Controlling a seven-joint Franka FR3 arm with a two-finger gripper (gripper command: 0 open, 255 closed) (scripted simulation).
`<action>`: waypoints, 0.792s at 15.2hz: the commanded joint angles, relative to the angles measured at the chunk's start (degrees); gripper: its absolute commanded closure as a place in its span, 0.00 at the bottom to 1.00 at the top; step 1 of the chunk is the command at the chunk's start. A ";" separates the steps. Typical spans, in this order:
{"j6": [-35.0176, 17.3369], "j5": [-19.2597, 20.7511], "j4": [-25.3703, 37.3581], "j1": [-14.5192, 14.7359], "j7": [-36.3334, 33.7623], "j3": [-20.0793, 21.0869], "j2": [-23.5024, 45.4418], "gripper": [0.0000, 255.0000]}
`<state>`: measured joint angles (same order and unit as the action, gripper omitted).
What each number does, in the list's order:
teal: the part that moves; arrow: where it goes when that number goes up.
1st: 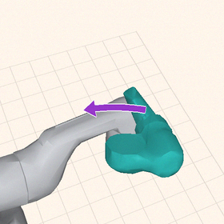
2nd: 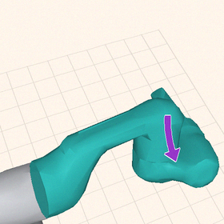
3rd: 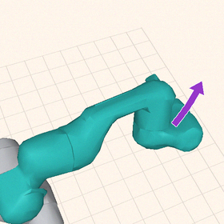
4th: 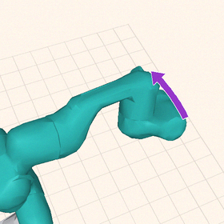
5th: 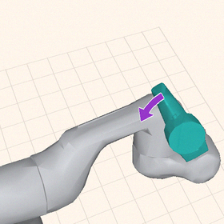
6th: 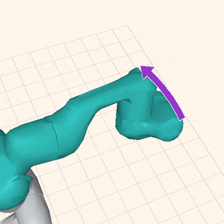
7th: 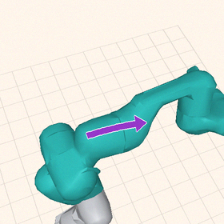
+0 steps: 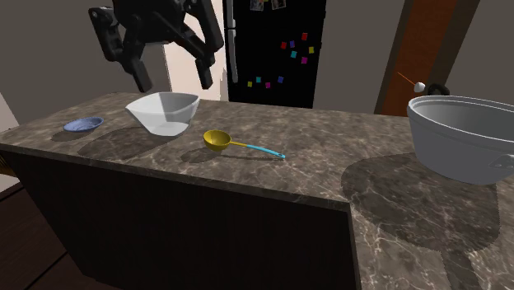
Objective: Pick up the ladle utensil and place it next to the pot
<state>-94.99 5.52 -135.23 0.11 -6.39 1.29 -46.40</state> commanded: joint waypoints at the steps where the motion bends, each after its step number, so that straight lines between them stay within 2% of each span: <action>1: 0.00 0.00 0.00 0.00 0.00 0.00 0.00 0.00; 7: -11.95 4.21 -3.22 3.49 17.86 -8.22 6.55 0.00; 12: -21.53 5.62 -2.63 7.00 32.82 -14.75 15.04 0.00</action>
<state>-114.57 10.92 -138.30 6.37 22.88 -12.04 -33.26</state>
